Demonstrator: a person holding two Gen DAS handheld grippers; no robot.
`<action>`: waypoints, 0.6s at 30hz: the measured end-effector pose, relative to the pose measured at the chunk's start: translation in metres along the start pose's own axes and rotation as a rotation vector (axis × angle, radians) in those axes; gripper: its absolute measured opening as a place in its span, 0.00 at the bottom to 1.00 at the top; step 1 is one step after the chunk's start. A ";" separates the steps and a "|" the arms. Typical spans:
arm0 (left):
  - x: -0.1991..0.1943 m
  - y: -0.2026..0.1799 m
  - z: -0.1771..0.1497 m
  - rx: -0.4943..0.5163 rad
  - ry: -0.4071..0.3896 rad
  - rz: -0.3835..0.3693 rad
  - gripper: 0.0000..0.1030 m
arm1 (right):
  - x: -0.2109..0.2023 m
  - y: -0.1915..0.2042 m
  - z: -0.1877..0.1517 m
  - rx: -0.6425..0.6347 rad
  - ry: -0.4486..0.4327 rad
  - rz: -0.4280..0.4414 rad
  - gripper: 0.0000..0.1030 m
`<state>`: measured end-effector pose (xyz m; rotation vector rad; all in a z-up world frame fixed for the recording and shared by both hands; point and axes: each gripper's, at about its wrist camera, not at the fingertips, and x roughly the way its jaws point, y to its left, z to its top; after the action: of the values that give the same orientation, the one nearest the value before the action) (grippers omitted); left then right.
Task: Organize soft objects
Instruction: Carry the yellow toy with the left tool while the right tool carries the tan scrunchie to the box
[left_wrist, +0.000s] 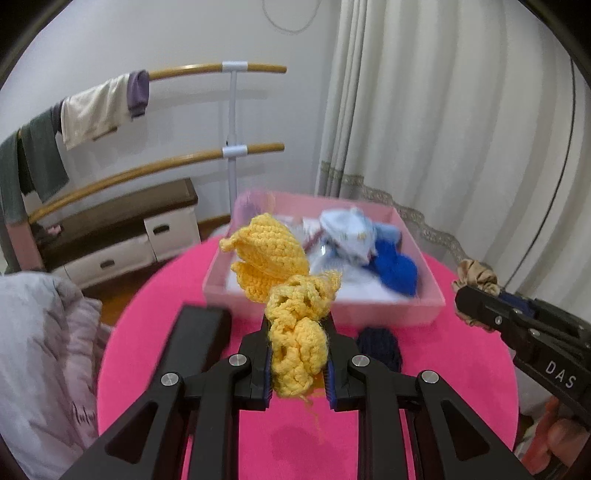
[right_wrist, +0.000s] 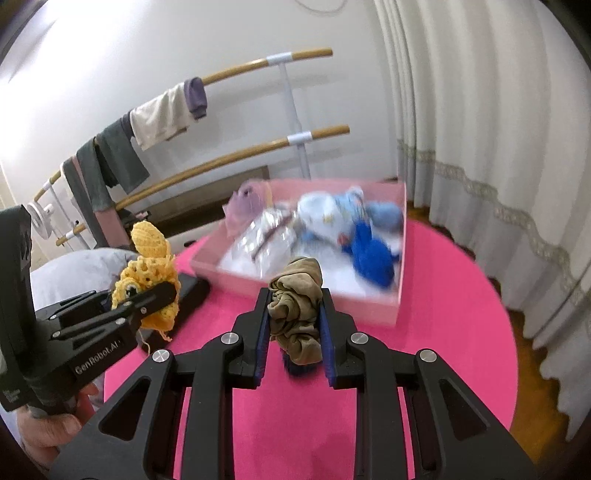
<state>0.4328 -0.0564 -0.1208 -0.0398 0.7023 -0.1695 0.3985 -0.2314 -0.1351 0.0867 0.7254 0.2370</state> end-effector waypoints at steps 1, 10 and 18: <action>0.000 -0.001 0.005 0.003 -0.007 0.002 0.17 | 0.001 0.000 0.008 -0.005 -0.007 0.001 0.21; 0.022 -0.017 0.050 0.028 -0.038 -0.001 0.17 | 0.029 -0.007 0.056 -0.005 0.000 -0.004 0.21; 0.078 -0.022 0.077 0.012 0.010 -0.005 0.17 | 0.067 -0.023 0.068 0.029 0.059 -0.006 0.21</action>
<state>0.5382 -0.0930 -0.1098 -0.0293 0.7111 -0.1787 0.4970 -0.2371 -0.1313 0.1051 0.7874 0.2244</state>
